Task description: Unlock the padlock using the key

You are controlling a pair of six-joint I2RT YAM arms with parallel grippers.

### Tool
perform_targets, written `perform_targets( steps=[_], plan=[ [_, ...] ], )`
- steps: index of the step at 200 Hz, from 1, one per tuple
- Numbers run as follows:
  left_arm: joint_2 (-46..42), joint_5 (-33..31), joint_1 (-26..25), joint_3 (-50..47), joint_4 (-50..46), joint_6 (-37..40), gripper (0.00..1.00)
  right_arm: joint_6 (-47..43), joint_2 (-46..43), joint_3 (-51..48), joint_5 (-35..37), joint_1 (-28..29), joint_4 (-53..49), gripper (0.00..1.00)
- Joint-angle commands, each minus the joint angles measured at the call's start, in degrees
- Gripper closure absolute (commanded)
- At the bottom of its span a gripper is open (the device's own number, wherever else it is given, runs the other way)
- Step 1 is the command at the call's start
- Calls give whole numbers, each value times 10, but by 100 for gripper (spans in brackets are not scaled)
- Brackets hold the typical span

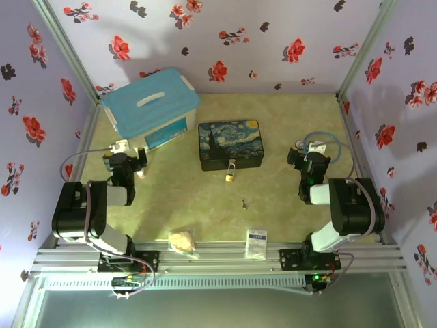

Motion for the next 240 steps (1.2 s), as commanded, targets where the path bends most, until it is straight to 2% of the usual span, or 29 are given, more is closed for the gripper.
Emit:
perform_targets(
  steps=[1,204,240],
  plan=[
    [5,-5,0,1,9,1,0,-10,5,10,13,4,4,1],
    [4,-5,-1,1,9,1,0,-8,5,11,10,3,4,1],
    [-15,-12,0,-20,34,-3,0,-13,0,11,2,3,1,1]
  ],
)
